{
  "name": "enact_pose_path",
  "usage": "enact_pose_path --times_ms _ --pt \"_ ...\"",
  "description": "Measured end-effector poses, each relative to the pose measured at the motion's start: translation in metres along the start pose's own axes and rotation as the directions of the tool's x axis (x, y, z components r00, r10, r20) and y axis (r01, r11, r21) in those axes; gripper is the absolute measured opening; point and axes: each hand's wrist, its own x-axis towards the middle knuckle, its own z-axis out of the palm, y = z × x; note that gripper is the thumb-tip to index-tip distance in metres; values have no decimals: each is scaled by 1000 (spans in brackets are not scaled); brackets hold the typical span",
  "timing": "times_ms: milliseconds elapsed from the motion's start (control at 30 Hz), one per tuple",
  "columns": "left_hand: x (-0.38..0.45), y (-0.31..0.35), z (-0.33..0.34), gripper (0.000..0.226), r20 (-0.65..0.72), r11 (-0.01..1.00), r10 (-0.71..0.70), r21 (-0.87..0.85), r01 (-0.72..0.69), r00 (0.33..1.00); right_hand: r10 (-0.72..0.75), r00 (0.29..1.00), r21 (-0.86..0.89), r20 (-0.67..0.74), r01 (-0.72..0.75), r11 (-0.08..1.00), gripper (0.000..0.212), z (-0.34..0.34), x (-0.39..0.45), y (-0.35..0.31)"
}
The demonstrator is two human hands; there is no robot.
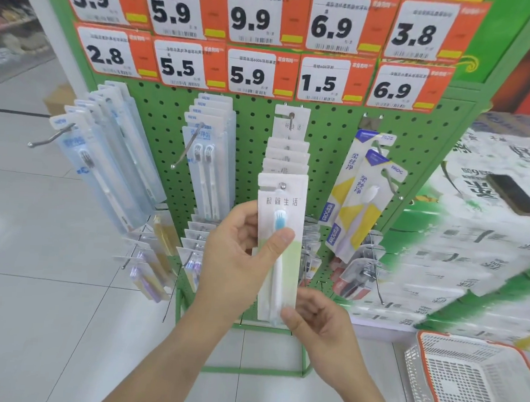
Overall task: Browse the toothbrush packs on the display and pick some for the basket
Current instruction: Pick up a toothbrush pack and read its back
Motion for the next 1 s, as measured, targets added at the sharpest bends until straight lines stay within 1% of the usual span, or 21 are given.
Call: enact_pose_path --times_ms 67,133,233,300,367,433,500,567,667,733,867,933,1000 --pt "2 0 0 39 -30 999 12 40 -11 999 11 1000 -70 4 -11 998 29 1 1 -4" --pt "3 1 1 40 -52 997 18 74 -15 998 11 1000 -192 15 -8 981 23 2 3 -9" --pt "6 2 0 41 -66 994 28 109 -20 997 -23 999 -336 30 32 941 21 5 9 -22" --pt "7 3 0 39 -61 988 27 152 -17 998 -85 996 -408 13 83 909 22 10 15 -35" --pt "9 2 -1 36 -62 978 32 206 -18 998 -179 984 -465 -27 146 873 25 14 23 -47" --pt "10 0 -2 35 -69 955 75 291 -52 995 -290 954 -498 -73 217 840 26 18 31 -61" --pt "12 0 -2 37 -57 905 135 415 -99 989 -379 920 -510 -103 278 814 26 22 38 -77" --pt "14 1 -2 45 -34 851 166 510 -126 986 -438 891 -526 -116 319 788 23 25 46 -93" --pt "16 6 -2 64 -29 831 182 539 -138 983 -516 847 -573 -128 362 735 19 29 52 -116" --pt "19 11 -2 71 -19 827 210 537 -167 978 -563 813 -600 -148 378 705 20 31 54 -131" --pt "27 17 -4 66 42 805 275 536 -254 960 -655 743 -687 -139 404 604 21 35 64 -172" --pt "31 20 -4 62 83 771 298 566 -292 951 -659 742 -739 -123 375 560 24 37 77 -197" --pt "36 20 -4 56 107 749 311 585 -313 944 -617 780 -808 -102 297 508 27 37 96 -220"
